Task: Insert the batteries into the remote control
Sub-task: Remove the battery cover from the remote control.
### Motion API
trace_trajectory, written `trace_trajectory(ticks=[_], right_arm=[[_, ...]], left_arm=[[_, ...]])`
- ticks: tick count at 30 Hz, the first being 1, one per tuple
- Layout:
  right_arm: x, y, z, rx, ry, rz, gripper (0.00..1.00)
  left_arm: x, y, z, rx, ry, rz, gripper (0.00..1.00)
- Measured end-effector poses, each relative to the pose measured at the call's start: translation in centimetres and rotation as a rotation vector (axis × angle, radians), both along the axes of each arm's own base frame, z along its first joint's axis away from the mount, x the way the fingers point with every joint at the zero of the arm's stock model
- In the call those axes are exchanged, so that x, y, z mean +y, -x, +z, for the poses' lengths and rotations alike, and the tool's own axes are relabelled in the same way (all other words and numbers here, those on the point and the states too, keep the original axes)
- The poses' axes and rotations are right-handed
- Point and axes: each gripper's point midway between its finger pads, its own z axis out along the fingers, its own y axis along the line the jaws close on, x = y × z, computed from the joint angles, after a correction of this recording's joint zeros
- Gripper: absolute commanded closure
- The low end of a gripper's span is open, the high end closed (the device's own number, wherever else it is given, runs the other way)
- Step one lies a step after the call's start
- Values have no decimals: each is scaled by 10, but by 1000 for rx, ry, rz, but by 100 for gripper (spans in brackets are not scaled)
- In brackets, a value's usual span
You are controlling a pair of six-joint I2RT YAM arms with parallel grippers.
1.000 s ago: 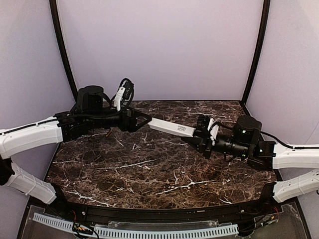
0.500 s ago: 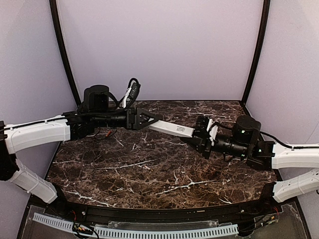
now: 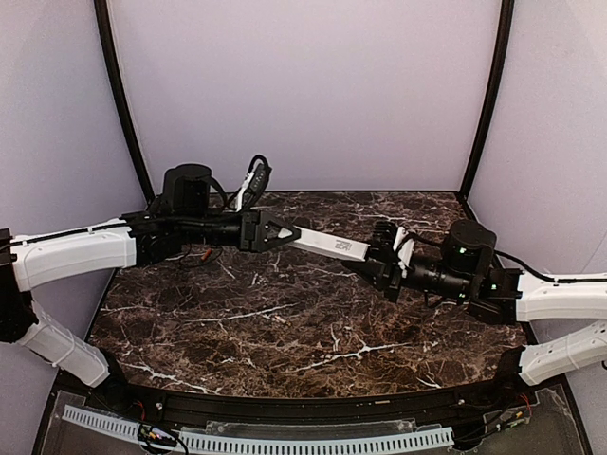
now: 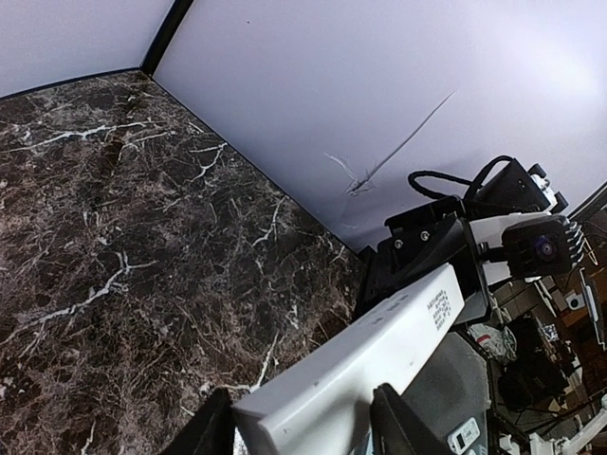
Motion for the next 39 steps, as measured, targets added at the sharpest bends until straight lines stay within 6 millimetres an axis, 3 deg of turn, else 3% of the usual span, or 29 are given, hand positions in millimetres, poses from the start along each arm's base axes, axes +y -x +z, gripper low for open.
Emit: trace_trajectory(ticks=[9, 13, 18, 27, 39], right_arm=[[0, 1, -1, -8, 10, 4, 100], [0, 1, -3, -7, 13, 2, 100], [-1, 0, -2, -8, 13, -6, 100], [-4, -7, -3, -9, 15, -49, 100], [-1, -9, -9, 1, 31, -49, 100]], left_arm=[[3, -10, 8, -8, 16, 29, 77], [4, -11, 8, -20, 11, 36, 64], [3, -8, 2, -15, -13, 29, 58], [5, -6, -4, 7, -36, 30, 68], [9, -9, -5, 0, -52, 53, 74]])
